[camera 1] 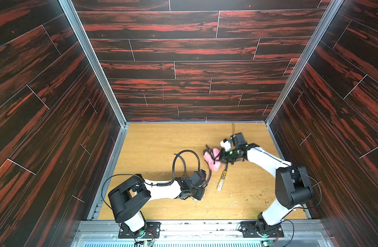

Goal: Wipe small sickles with rags
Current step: Wipe the small sickle.

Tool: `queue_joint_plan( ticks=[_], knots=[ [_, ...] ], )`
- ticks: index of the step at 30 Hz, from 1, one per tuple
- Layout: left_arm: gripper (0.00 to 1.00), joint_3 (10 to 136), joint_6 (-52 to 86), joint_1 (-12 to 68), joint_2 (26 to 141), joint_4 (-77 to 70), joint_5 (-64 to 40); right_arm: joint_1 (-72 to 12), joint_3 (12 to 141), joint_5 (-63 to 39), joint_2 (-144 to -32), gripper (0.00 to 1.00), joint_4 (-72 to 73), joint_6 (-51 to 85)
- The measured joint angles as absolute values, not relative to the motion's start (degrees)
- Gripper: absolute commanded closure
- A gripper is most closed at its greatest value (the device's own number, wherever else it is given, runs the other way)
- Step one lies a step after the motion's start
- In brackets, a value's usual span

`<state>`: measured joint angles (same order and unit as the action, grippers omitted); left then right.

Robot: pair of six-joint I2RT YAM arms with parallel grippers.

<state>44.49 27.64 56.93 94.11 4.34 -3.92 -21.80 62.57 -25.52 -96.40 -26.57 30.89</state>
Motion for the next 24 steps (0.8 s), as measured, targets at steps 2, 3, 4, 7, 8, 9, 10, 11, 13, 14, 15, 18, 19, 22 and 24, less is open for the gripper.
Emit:
queue_joint_plan(
  ticks=[2, 3, 4, 7, 8, 9, 10, 11, 13, 14, 15, 18, 19, 22, 24],
  knots=[
    [1.00, 44.62, 27.64, 56.97, 94.15, 4.56, -3.79, -23.94, 60.71, -22.81, -96.42, 1.00, -27.68, 30.92],
    [1.00, 44.71, 27.66, 56.97, 94.15, 4.73, -3.77, -24.77, 59.99, -21.69, -96.44, 1.00, -27.90, 31.00],
    [1.00, 44.71, 27.64, 56.97, 94.15, 4.75, -3.70, -25.39, 59.44, -20.67, -96.49, 1.00, -28.01, 31.09],
    [1.00, 44.75, 27.66, 56.97, 94.17, 4.84, -3.62, -26.94, 59.07, -18.55, -97.45, 1.00, -27.62, 31.83],
    [1.00, 44.75, 27.66, 56.97, 94.17, 4.82, -3.62, -27.40, 58.96, -18.31, -98.17, 1.00, -26.94, 32.27],
    [1.00, 44.75, 27.66, 56.97, 94.19, 4.78, -3.64, -27.73, 58.83, -18.31, -99.07, 1.00, -26.13, 32.75],
    [1.00, 44.75, 27.68, 56.97, 94.21, 4.73, -3.64, -27.92, 58.78, -18.37, -99.85, 1.00, -25.54, 33.21],
    [1.00, 44.75, 27.66, 56.97, 94.28, 4.67, -3.68, -28.08, 58.78, -18.50, -100.92, 1.00, -24.71, 33.74],
    [1.00, 44.82, 27.81, 56.97, 94.39, 4.56, -3.77, -28.16, 58.87, -19.05, -102.39, 1.00, -23.55, 34.83],
    [1.00, 44.82, 27.99, 56.97, 94.41, 4.49, -3.86, -28.12, 59.31, -19.42, -102.91, 1.00, -23.46, 35.31],
    [1.00, 44.82, 28.21, 56.97, 94.43, 4.38, -3.92, -27.99, 59.88, -19.81, -103.53, 1.00, -23.57, 35.70],
    [1.00, 44.82, 29.08, 56.97, 94.45, 4.12, -4.14, -27.62, 62.39, -21.19, -105.95, 1.00, -24.80, 36.82],
    [1.00, 44.82, 29.26, 56.97, 94.45, 4.05, -4.16, -27.38, 63.31, -21.71, -106.78, 1.00, -25.36, 37.06],
    [1.00, 44.69, 29.87, 56.97, 94.45, 3.66, -4.25, -26.28, 66.43, -23.75, -109.51, 1.00, -27.86, 37.47],
    [1.00, 44.34, 30.26, 56.97, 94.43, 3.11, -4.27, -25.54, 68.79, -25.10, -111.35, 1.00, -30.06, 37.43]
  ],
)
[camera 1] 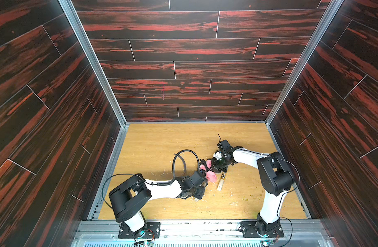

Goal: Wipe small sickles with rags
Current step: Wipe the small sickle.

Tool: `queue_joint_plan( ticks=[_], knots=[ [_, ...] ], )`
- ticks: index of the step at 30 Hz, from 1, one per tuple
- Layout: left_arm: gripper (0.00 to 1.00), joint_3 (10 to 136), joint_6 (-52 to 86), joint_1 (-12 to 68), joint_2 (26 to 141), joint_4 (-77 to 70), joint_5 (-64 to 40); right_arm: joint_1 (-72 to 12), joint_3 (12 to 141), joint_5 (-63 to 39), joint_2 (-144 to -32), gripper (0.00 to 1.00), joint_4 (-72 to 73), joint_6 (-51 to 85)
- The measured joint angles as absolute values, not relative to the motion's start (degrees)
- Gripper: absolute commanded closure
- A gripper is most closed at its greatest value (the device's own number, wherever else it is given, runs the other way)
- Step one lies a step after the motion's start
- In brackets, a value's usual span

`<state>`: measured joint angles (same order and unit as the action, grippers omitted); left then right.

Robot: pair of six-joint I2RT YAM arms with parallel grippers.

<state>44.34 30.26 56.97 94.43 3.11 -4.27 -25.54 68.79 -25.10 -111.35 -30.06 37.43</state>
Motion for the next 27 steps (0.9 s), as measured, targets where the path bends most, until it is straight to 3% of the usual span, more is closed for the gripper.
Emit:
queue_joint_plan(
  ticks=[12, 27],
  knots=[
    [1.00, 42.83, 30.87, 56.73, 94.06, -0.05, -3.05, -22.76, 83.35, -25.76, -120.38, 1.00, -40.47, 34.33],
    [1.00, 42.11, 30.00, 56.93, 94.02, -1.48, -3.70, -16.60, 99.39, -21.80, -128.35, 1.00, -32.51, 32.49]
  ],
)
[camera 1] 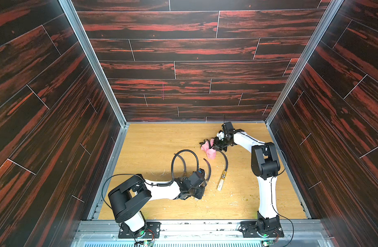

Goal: Wipe small sickles with rags
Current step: Wipe the small sickle.

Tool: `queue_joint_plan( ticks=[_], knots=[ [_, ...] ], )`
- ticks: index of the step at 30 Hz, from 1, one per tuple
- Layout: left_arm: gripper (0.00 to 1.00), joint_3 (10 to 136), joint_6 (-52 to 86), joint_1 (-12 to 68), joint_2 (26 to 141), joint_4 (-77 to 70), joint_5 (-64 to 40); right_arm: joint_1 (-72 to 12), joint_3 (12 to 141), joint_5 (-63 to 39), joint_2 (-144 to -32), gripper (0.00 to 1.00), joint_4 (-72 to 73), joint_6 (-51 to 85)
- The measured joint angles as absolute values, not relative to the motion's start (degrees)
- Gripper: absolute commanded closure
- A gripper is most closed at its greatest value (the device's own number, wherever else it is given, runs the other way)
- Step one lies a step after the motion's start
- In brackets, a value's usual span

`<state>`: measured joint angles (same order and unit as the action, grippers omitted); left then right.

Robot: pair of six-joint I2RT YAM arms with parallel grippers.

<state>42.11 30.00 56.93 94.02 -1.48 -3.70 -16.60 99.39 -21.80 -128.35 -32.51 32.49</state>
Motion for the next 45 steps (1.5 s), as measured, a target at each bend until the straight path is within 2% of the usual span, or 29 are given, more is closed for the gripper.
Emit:
queue_joint_plan(
  ticks=[5, 8, 15, 20, 25, 31, 37, 45],
  knots=[
    [1.00, 42.22, 30.02, 56.93, 94.04, -1.30, -3.66, -15.99, 98.35, -22.57, -127.90, 1.00, -31.29, 32.01],
    [1.00, 42.74, 30.06, 56.99, 94.24, -0.56, -3.18, -16.29, 92.64, -22.61, -124.05, 1.00, -30.92, 31.24],
    [1.00, 44.36, 31.33, 57.17, 95.31, 0.56, -1.65, -20.25, 73.54, -21.41, -103.28, 1.00, -31.09, 31.22],
    [1.00, 44.82, 31.97, 57.19, 95.70, 0.56, -1.28, -24.77, 65.36, -21.71, -95.35, 1.00, -28.53, 33.67],
    [1.00, 44.82, 32.16, 57.19, 95.70, 0.56, -1.26, -26.37, 59.55, -22.39, -96.90, 1.00, -23.83, 37.12],
    [1.00, 44.82, 32.71, 57.19, 95.70, 0.49, -1.26, -26.02, 57.78, -24.84, -104.38, 1.00, -17.91, 39.57],
    [1.00, 44.49, 33.95, 57.23, 95.66, -0.05, -1.26, -24.29, 64.23, -28.21, -109.75, 1.00, -20.56, 39.83],
    [1.00, 43.51, 34.09, 56.49, 95.55, -2.20, -0.10, -19.46, 79.15, -28.18, -118.91, 1.00, -25.93, 36.51]
  ],
)
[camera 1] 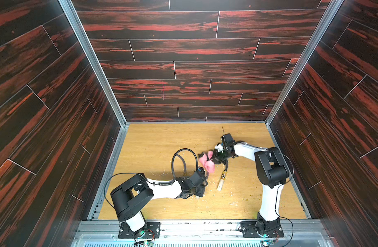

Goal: Wipe small sickles with rags
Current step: Wipe the small sickle.

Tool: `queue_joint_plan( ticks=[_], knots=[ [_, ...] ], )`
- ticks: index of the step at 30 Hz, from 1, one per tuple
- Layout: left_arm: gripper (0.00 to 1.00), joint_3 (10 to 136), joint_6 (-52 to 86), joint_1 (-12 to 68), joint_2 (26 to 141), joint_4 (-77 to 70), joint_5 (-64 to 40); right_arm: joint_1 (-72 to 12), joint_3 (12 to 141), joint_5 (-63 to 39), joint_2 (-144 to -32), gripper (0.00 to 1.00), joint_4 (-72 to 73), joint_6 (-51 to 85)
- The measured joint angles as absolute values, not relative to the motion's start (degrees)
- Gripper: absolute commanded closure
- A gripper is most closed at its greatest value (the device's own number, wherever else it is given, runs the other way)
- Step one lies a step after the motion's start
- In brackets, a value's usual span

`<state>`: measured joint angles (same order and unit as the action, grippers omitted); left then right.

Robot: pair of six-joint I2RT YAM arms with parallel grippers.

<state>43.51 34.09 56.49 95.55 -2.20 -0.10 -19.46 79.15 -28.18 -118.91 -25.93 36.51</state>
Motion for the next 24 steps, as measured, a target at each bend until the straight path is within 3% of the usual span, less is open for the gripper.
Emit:
queue_joint_plan(
  ticks=[7, 14, 24],
  knots=[
    [1.00, 43.22, 33.52, 56.42, 95.59, -3.64, 0.51, -16.58, 90.21, -29.41, -125.67, 1.00, -29.80, 33.58],
    [1.00, 43.38, 33.82, 56.47, 95.66, -2.57, 1.89, -16.27, 90.13, -31.83, -125.54, 1.00, -30.15, 31.62],
    [1.00, 45.06, 36.51, 57.56, 95.18, -0.82, 6.07, -15.84, 77.73, -31.79, -109.16, 1.00, -28.40, 29.89]
  ],
)
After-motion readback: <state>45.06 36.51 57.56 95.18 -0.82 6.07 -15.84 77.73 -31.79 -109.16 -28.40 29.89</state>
